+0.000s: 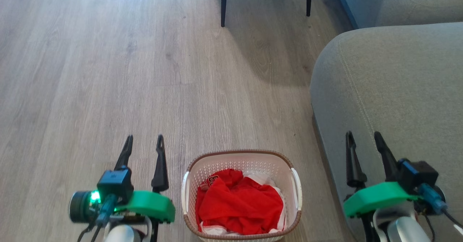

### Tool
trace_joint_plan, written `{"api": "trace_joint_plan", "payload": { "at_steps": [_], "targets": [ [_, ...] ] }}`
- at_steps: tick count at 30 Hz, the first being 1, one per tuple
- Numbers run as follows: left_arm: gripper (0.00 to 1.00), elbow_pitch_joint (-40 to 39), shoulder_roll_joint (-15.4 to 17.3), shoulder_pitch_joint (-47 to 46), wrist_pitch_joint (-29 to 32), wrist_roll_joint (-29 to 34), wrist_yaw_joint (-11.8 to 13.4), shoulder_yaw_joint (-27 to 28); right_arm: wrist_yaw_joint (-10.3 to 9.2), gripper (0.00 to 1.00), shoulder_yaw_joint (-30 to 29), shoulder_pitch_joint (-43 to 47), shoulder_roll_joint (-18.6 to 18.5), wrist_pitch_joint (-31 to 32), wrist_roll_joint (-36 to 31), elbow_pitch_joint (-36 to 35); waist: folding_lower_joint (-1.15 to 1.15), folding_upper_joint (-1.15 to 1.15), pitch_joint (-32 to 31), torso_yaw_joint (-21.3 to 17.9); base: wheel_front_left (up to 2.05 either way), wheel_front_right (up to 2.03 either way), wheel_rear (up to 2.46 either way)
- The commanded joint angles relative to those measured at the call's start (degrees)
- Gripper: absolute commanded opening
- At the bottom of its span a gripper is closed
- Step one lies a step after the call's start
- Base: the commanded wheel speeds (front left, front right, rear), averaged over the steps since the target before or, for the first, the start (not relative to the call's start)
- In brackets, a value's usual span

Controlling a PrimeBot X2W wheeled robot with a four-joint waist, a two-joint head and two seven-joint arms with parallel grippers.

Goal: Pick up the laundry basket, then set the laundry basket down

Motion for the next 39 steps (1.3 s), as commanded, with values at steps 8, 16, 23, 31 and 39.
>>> {"api": "trace_joint_plan", "payload": {
  "at_steps": [8, 16, 23, 31, 39],
  "targets": [
    [1.00, -0.2, -0.5, -0.3, -0.5, 0.6, -2.8, 2.4, 0.40, 1.00, 0.7, 0.3, 0.3, -0.7, -1.8, -1.5, 0.01, 0.00, 0.2, -0.2, 0.00, 0.00, 0.00],
    [1.00, -1.7, -0.5, -0.5, -0.5, -0.1, -4.6, 2.4, 0.40, 1.00, 1.0, -0.4, 0.3, -0.7, -2.0, -1.7, 0.01, 0.00, 0.4, -0.4, 0.00, 0.00, 0.00],
    [1.00, -2.1, -0.5, -0.4, -0.5, -0.5, -4.7, 2.5, 0.40, 1.00, 0.9, -0.6, 0.3, -0.7, -2.3, -1.9, 0.01, 0.00, 0.6, -0.4, 0.00, 0.00, 0.00],
    [1.00, -1.6, -0.5, -0.2, -0.5, -1.7, -6.0, 2.1, 0.40, 1.00, 1.1, -0.6, 0.3, -0.7, -2.7, -2.0, 0.01, 0.00, 0.4, -0.3, 0.00, 0.00, 0.00],
    [1.00, -1.9, -0.5, -0.2, -0.5, -2.3, -6.7, 2.6, 0.40, 1.00, 1.1, -0.7, 0.3, -0.7, -2.7, -2.0, 0.01, 0.00, 0.4, 0.0, 0.00, 0.00, 0.00]
  ]
}}
